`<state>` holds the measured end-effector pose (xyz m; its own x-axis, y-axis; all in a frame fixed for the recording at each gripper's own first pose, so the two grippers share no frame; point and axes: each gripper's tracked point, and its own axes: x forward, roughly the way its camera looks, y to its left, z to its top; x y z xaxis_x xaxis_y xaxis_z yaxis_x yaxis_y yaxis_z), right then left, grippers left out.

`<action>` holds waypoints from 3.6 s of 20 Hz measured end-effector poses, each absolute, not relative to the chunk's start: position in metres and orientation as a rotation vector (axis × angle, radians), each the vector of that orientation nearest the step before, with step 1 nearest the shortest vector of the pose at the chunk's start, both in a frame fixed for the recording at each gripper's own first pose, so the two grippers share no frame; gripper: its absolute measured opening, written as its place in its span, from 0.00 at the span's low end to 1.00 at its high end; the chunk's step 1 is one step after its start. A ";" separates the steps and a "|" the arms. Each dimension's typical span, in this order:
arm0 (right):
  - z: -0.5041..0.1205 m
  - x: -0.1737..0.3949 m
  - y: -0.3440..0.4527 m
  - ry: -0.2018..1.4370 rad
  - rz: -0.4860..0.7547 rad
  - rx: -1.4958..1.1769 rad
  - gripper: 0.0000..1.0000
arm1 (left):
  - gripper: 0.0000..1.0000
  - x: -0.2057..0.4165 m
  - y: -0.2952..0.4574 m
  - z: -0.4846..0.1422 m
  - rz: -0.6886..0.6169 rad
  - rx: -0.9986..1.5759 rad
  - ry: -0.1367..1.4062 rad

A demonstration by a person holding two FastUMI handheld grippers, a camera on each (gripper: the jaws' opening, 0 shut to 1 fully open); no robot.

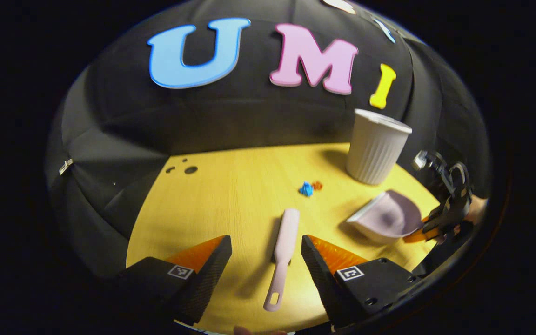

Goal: Pick up the small broom and dustpan from the desktop, sweep the trash into the dustpan with the broom, and then empty the trash into the garbage bin.

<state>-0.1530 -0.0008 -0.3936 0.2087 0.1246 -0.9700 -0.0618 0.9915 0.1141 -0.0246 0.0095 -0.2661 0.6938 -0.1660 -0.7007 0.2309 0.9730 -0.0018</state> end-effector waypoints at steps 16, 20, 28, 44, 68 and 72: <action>-0.383 -0.172 -0.024 1.348 0.106 0.088 0.35 | 0.74 -0.032 -0.013 -0.398 -0.294 0.192 1.206; -0.382 -0.174 -0.026 1.351 0.106 0.089 0.35 | 0.59 -0.030 -0.015 -0.406 -0.303 0.223 1.227; -0.381 -0.175 -0.022 1.349 0.121 0.093 0.35 | 0.32 -0.024 -0.016 -0.408 -0.310 0.225 1.219; -0.382 -0.173 -0.008 1.466 0.239 -0.074 0.35 | 0.26 0.107 -0.032 -0.374 -0.347 0.286 1.045; -0.403 -0.154 -0.019 1.476 0.249 -0.105 0.35 | 0.26 0.104 -0.149 -0.389 -0.863 0.498 1.082; -0.406 -0.153 -0.022 1.470 0.258 -0.100 0.35 | 0.26 0.076 -0.168 -0.384 -0.944 0.458 1.105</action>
<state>-0.1533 -0.0215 -0.4060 0.0791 0.1114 -0.9906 -0.2327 0.9683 0.0904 0.0757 -0.1680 -0.3836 0.1329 -0.4111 -0.9019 0.8265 0.5481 -0.1280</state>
